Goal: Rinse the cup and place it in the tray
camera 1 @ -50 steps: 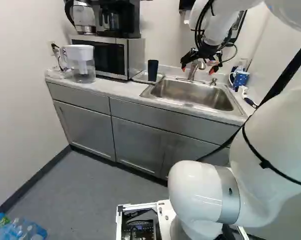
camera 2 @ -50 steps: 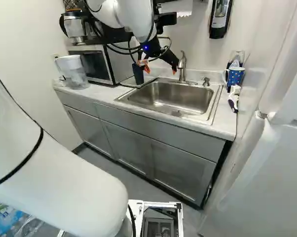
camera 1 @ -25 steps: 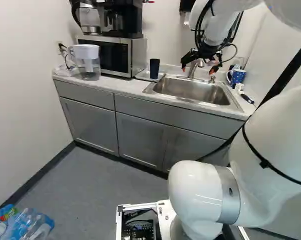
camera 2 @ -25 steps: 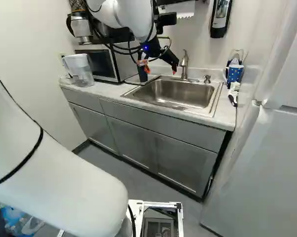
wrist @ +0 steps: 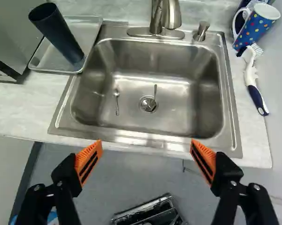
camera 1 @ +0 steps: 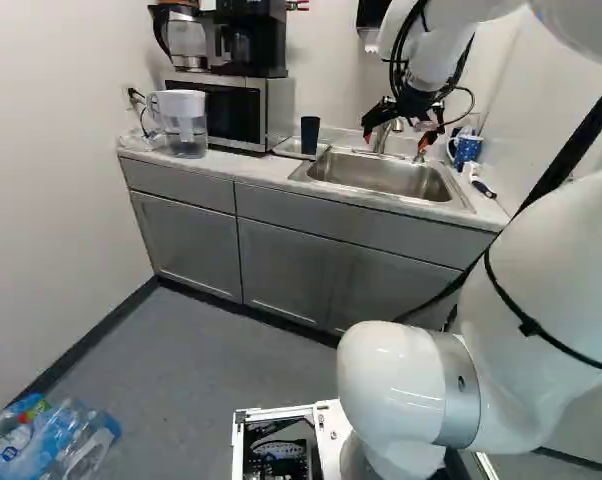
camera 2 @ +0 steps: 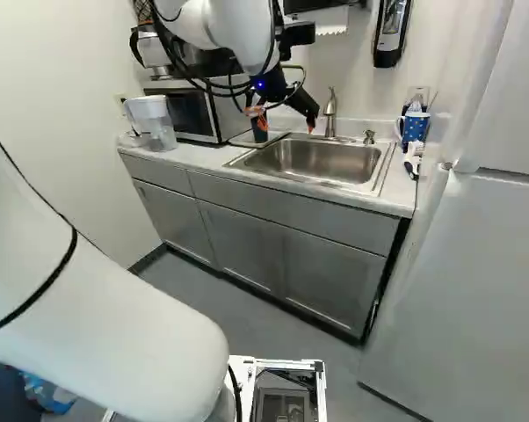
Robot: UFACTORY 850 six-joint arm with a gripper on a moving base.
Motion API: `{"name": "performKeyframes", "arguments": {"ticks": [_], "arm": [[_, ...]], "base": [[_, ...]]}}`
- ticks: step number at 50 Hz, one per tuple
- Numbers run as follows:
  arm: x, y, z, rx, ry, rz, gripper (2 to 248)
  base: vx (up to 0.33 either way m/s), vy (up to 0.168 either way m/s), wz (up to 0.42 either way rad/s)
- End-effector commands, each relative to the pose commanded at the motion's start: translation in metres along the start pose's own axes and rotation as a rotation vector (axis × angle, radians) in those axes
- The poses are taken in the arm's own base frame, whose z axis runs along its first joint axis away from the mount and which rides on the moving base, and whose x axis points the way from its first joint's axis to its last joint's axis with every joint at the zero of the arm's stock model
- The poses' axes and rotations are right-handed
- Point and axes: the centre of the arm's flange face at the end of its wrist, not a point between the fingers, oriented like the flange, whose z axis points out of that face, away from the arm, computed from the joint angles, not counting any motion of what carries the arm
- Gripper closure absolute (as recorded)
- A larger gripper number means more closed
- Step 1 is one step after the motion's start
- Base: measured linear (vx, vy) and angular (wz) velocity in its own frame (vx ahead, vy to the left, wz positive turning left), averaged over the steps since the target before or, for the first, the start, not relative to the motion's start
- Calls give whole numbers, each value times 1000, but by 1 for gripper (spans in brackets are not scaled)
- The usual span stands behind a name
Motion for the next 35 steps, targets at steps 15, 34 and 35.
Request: {"name": "performKeyframes", "arguments": {"ticks": [15,34,35], "arm": [[0,0,0,0,0,0,3],[0,0,0,0,0,0,3],[0,0,0,0,0,0,3]], "base": [[-107,67,3],[-110,82,-9],[-115,76,-119]]}}
